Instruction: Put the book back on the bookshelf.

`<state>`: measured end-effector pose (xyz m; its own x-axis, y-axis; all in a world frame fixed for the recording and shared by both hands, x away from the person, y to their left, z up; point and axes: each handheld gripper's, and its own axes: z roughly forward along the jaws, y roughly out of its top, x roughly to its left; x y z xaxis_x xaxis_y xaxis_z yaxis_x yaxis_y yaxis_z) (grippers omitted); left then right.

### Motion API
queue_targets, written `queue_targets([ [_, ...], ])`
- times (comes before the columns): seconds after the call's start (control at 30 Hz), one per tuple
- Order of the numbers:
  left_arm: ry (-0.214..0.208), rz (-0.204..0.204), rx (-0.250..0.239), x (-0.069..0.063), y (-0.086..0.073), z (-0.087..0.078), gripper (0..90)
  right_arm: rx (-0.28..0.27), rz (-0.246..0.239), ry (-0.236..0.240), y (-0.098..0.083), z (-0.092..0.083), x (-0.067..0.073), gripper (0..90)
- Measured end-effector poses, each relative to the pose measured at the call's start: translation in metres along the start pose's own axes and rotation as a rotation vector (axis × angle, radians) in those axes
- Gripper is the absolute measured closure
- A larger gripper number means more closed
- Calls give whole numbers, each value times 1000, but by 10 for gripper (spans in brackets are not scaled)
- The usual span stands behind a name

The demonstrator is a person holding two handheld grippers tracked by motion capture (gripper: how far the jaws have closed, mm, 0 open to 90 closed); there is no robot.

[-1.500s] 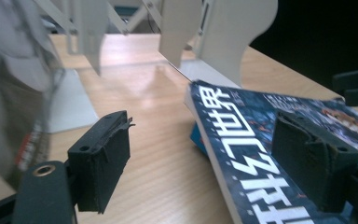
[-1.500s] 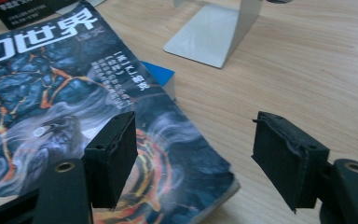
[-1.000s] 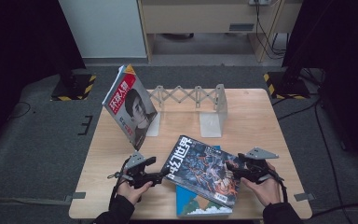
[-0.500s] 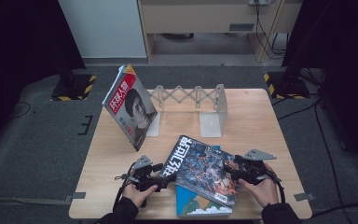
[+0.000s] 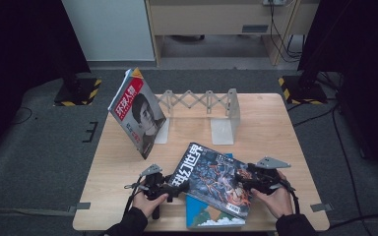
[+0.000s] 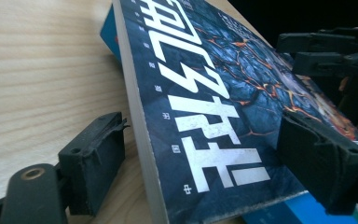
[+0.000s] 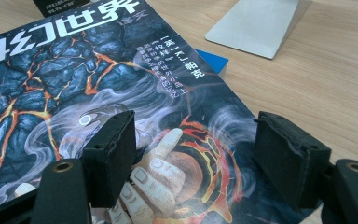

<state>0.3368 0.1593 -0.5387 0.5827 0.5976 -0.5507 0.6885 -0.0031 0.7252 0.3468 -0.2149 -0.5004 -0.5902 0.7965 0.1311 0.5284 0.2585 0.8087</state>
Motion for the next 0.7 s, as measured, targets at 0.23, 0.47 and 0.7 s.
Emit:
queue_targets([
  [0.23, -23, -1, 19, -5, 5, -7, 324, 1, -5, -2, 0, 0, 0, 298],
  [0.47, -105, -6, -93, -14, 17, -20, 461, -8, -10, -7, -1, -1, 0, 301],
  [0.7, -94, 50, -72, -26, 22, -5, 488, -14, -18, -9, -2, -1, 0, 303],
])
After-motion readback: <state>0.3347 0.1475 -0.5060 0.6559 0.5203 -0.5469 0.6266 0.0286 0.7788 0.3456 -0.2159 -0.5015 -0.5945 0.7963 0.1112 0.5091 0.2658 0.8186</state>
